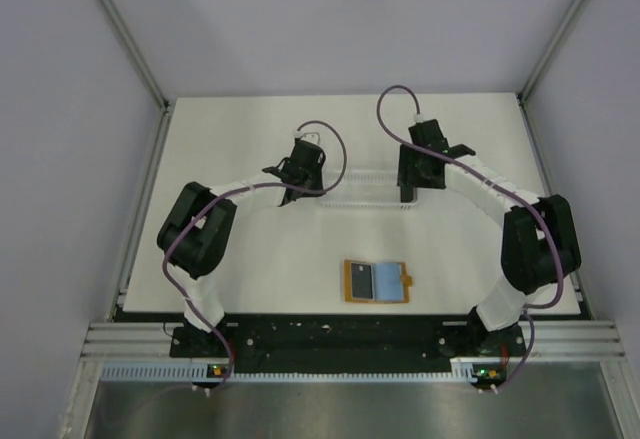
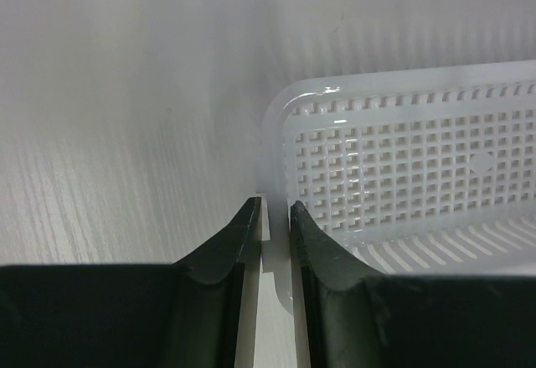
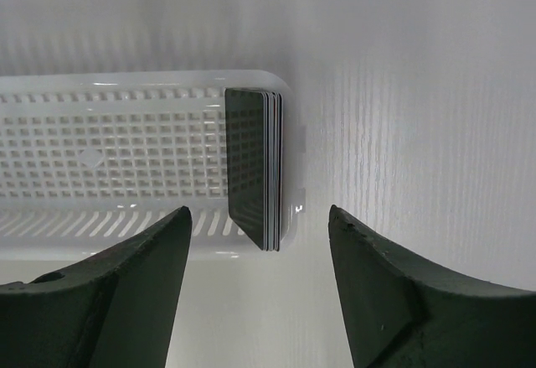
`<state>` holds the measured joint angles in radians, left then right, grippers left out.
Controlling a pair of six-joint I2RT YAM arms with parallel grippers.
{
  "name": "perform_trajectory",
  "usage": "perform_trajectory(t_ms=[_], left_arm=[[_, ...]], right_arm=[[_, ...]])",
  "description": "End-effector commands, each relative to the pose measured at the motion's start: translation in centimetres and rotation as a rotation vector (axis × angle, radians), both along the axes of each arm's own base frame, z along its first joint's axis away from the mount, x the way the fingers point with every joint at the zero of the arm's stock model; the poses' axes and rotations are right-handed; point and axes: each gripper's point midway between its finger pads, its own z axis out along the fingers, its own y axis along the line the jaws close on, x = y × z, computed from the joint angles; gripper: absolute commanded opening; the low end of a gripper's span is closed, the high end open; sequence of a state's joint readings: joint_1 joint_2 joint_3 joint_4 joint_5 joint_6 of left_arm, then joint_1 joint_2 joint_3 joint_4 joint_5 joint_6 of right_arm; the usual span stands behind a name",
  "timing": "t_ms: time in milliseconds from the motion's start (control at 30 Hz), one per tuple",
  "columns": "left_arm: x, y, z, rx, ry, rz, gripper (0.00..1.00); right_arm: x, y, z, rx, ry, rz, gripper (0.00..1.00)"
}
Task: Put the credit cards into the card holder
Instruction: Pick up the credit card from the storage box.
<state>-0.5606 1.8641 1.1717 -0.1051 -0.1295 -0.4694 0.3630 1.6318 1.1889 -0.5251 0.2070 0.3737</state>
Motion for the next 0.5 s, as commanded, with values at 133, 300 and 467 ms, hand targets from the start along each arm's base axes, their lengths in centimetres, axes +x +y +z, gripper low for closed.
perform_trajectory(t_ms=[133,300,467], left_arm=[[1.0,-0.7,0.7,-0.030,-0.032,-0.004,0.08],[0.9,-0.5,0.7,-0.033,-0.030,0.009,0.08],[0.8,-0.4,0.5,-0.029,-0.026,0.017,0.08]], right_arm=[[3.1,-0.4,0.2,-0.001,-0.021,-0.025,0.64],[3.1,-0.5,-0.4,-0.007,-0.008,-0.025,0.61],[2.6,-0.6,-1.6,-0.018,0.023,-0.028,0.58]])
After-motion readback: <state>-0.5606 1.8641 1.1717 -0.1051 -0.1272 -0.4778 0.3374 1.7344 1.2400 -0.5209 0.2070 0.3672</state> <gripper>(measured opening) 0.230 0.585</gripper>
